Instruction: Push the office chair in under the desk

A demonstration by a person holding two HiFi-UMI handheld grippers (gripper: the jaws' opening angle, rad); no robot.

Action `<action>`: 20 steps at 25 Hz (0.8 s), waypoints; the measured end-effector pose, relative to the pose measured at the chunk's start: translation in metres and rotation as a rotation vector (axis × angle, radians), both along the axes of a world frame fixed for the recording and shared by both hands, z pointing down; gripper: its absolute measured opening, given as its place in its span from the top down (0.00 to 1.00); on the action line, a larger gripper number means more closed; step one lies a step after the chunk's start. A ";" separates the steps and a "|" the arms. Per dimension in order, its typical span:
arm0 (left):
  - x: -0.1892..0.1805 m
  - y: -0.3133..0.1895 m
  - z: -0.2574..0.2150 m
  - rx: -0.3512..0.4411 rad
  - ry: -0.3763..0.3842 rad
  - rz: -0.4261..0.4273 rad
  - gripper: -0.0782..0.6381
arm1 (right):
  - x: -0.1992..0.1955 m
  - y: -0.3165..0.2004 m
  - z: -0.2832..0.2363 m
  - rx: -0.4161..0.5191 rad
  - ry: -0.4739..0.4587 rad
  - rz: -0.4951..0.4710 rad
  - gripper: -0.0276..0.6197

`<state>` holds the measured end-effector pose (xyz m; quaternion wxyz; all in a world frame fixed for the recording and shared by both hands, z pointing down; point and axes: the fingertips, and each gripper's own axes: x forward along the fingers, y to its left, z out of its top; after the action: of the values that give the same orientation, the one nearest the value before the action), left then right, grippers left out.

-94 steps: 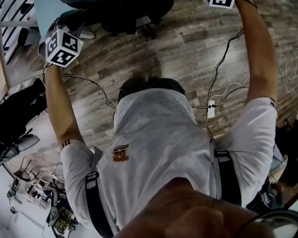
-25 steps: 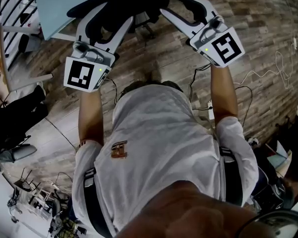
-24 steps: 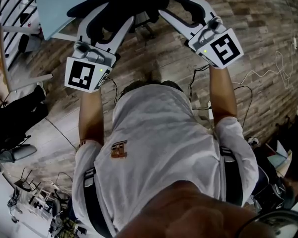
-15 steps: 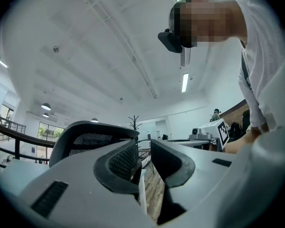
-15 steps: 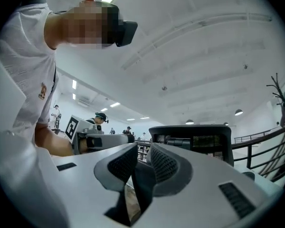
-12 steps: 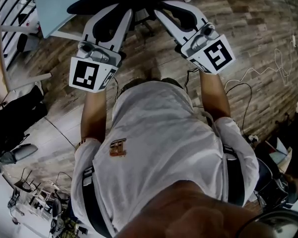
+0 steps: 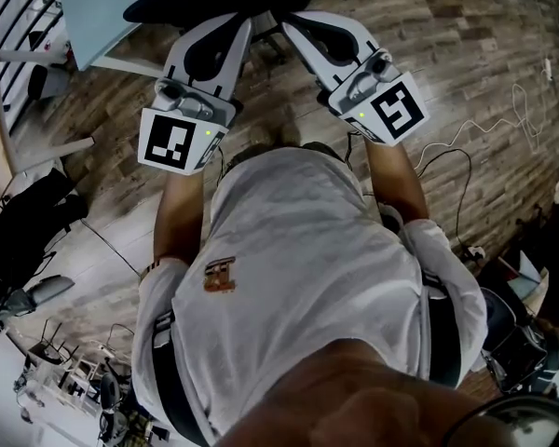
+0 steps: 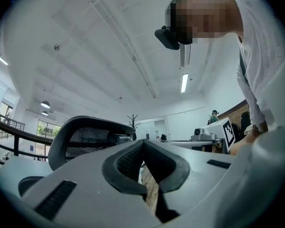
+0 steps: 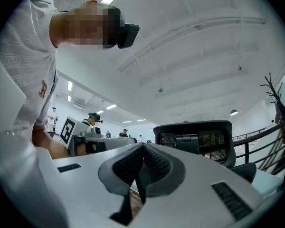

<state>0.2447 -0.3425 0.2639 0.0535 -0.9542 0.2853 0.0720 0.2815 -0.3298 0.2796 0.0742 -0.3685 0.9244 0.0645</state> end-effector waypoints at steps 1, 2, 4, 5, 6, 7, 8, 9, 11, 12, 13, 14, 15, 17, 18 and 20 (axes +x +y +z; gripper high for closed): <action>0.002 0.002 0.001 0.003 -0.005 0.005 0.87 | -0.001 0.001 0.000 0.001 0.001 0.003 0.90; 0.003 0.004 0.001 0.006 -0.010 0.010 0.87 | 0.000 0.001 0.000 0.001 0.001 0.005 0.91; 0.007 0.008 0.000 0.011 -0.016 0.016 0.87 | 0.000 0.004 -0.003 0.006 -0.001 0.006 0.91; 0.009 0.009 -0.001 0.014 -0.019 0.018 0.87 | 0.001 0.005 -0.004 0.008 -0.002 0.003 0.91; 0.011 0.011 -0.001 0.017 -0.020 0.019 0.87 | 0.000 0.006 -0.005 0.011 -0.003 0.000 0.91; 0.012 0.012 -0.002 0.019 -0.021 0.020 0.87 | -0.001 0.007 -0.005 0.012 -0.003 -0.003 0.91; 0.012 0.012 -0.002 0.020 -0.020 0.022 0.87 | -0.002 0.008 -0.005 0.013 -0.002 -0.006 0.91; 0.012 0.012 -0.002 0.021 -0.020 0.024 0.87 | -0.003 0.008 -0.004 0.013 0.000 -0.009 0.91; 0.012 0.012 -0.001 0.021 -0.021 0.025 0.87 | -0.005 0.008 -0.002 0.011 0.006 -0.012 0.91; 0.013 0.011 -0.001 0.021 -0.023 0.025 0.87 | -0.005 0.008 -0.002 0.010 0.007 -0.014 0.91; 0.013 0.011 -0.001 0.020 -0.024 0.025 0.87 | -0.005 0.008 -0.001 0.010 0.008 -0.015 0.91; 0.013 0.011 -0.001 0.018 -0.024 0.026 0.87 | -0.006 0.008 -0.001 0.010 0.008 -0.016 0.91; 0.013 0.011 0.000 0.015 -0.025 0.027 0.87 | -0.006 0.008 -0.002 0.010 0.008 -0.017 0.91; 0.012 0.012 0.000 0.013 -0.024 0.028 0.87 | -0.007 0.009 -0.002 0.012 0.005 -0.017 0.91; 0.012 0.012 0.000 0.012 -0.023 0.029 0.87 | -0.007 0.009 -0.002 0.013 0.003 -0.017 0.91; 0.011 0.013 0.000 0.015 -0.024 0.029 0.87 | -0.007 0.010 -0.003 0.014 0.003 -0.015 0.91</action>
<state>0.2562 -0.3299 0.2637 0.0631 -0.9586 0.2701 0.0635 0.2744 -0.3203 0.2770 0.0759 -0.3611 0.9267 0.0708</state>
